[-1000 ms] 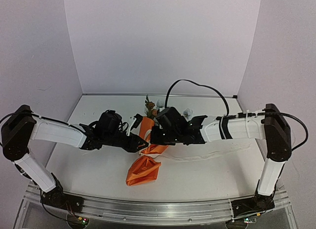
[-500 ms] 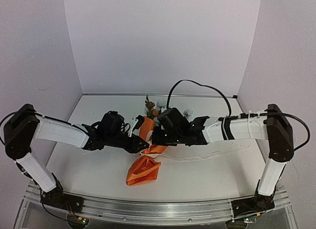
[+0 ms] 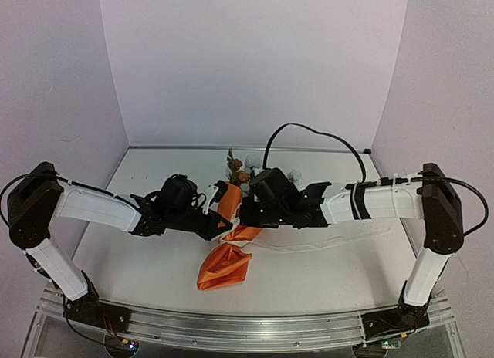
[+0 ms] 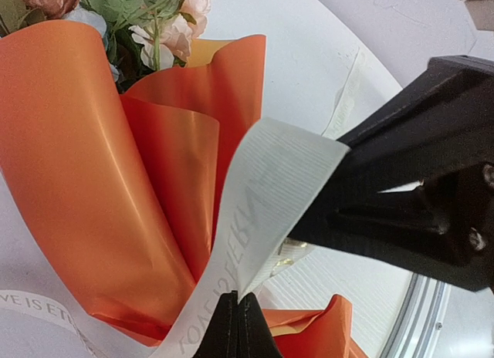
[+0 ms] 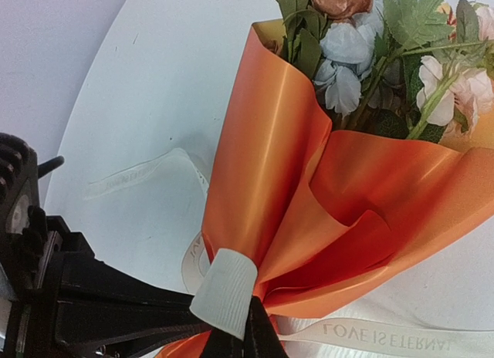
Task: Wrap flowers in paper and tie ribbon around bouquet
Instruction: Cross the half-tied ribbon over the folded bouquet.
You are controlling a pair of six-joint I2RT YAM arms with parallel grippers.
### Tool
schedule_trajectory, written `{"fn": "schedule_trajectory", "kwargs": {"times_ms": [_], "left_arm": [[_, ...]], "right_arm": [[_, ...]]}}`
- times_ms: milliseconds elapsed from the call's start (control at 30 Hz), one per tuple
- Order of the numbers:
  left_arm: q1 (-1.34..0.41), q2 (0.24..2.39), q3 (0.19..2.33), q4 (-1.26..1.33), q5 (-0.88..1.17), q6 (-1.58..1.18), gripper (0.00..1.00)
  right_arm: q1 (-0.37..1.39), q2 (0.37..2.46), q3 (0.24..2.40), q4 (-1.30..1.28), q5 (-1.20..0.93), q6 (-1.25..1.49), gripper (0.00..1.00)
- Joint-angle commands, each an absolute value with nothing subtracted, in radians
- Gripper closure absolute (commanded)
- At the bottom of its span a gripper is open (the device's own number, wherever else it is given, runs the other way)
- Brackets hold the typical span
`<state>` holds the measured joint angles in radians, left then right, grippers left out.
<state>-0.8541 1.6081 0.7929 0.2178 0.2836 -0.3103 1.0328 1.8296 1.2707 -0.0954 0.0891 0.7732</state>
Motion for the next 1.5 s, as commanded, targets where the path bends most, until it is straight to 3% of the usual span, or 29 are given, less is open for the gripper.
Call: {"fn": "schedule_trajectory", "kwargs": {"times_ms": [0, 67, 167, 300, 533, 833, 1000, 1167, 1367, 1467], "left_arm": [[-0.859, 1.6, 0.813, 0.255, 0.235, -0.298, 1.0], [-0.859, 1.596, 0.806, 0.261, 0.23, -0.292, 1.0], [-0.86, 1.588, 0.801, 0.265, 0.231, -0.279, 1.0], [-0.867, 1.575, 0.802, 0.257, 0.22, -0.25, 1.0], [-0.892, 1.565, 0.836, 0.205, 0.215, -0.192, 1.0], [-0.902, 1.572, 0.862, 0.181, 0.211, -0.171, 1.0], [-0.904, 1.571, 0.862, 0.178, 0.212, -0.17, 1.0], [-0.904, 1.567, 0.857, 0.175, 0.21, -0.169, 1.0], [-0.904, 1.555, 0.847, 0.177, 0.209, -0.164, 1.0], [-0.904, 1.554, 0.845, 0.177, 0.208, -0.157, 1.0]], "right_arm": [[1.033, 1.73, 1.227, -0.105, 0.134, 0.791, 0.78], [1.033, 1.673, 1.192, -0.157, 0.177, 0.813, 0.55], [1.03, 1.596, 1.144, -0.277, 0.265, 0.868, 0.41], [0.997, 1.514, 1.044, -0.433, 0.328, 0.999, 0.38], [0.807, 1.41, 0.812, -0.477, 0.28, 1.133, 0.34], [0.665, 1.492, 0.781, -0.514, 0.3, 1.094, 0.25], [0.627, 1.602, 0.841, -0.51, 0.297, 1.078, 0.26], [0.601, 1.67, 0.857, -0.497, 0.29, 1.074, 0.36], [0.594, 1.708, 0.856, -0.488, 0.309, 1.073, 0.65], [0.594, 1.714, 0.874, -0.49, 0.33, 1.052, 0.86]]}}
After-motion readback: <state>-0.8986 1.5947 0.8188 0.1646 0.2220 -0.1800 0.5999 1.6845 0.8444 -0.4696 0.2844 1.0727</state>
